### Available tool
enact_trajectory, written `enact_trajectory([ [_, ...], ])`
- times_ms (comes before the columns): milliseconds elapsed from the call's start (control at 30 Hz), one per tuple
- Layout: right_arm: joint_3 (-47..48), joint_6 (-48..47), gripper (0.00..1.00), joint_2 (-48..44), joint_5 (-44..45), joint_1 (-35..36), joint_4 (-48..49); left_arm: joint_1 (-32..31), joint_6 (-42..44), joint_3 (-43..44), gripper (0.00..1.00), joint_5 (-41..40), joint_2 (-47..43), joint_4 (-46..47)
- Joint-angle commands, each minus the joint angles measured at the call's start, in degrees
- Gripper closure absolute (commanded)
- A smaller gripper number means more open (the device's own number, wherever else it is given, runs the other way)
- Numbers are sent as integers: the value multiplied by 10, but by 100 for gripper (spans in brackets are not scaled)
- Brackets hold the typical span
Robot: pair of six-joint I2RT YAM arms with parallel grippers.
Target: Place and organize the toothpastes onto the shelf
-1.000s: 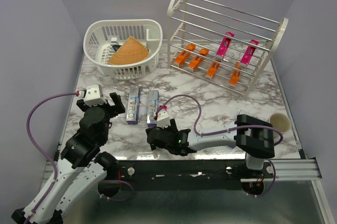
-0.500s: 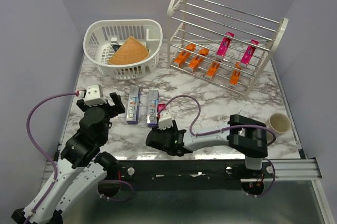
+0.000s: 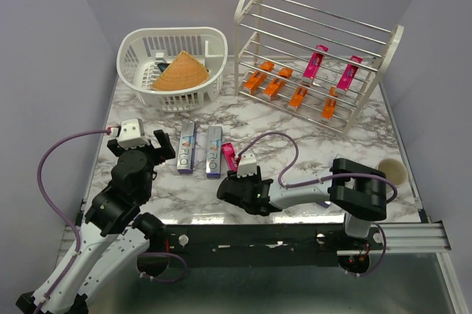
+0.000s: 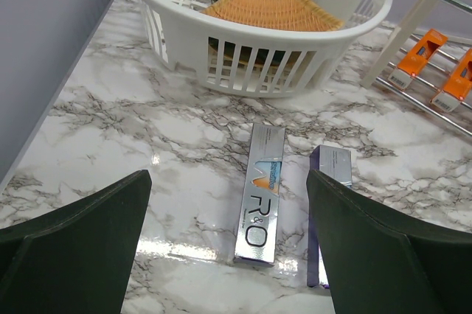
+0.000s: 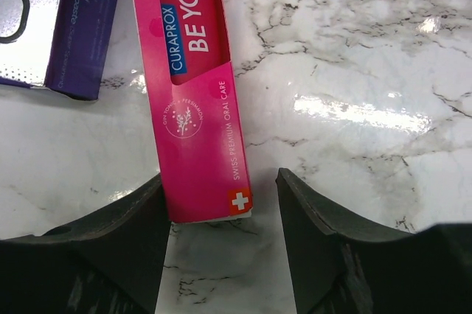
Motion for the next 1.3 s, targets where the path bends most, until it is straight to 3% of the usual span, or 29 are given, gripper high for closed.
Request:
enact_trajectory([
  [0, -33, -24, 33, 2, 16, -10, 11, 4, -1, 0, 1, -9, 1, 0],
  [267, -21, -87, 31, 26, -2, -10, 74, 4, -1, -1, 1, -10, 2, 0],
  [433, -12, -95, 35, 40, -6, -10, 76, 5, -2, 0, 1, -10, 2, 0],
  [667, -17, -85, 48, 4, 28, -10, 36, 5, -1, -1, 1, -9, 4, 0],
  [933, -4, -88, 55, -46, 55, -10, -29, 5, -2, 0, 1, -4, 10, 0],
  [1267, 54, -129, 55, -144, 104, -68, -96, 5, -2, 0, 1, 2, 15, 0],
])
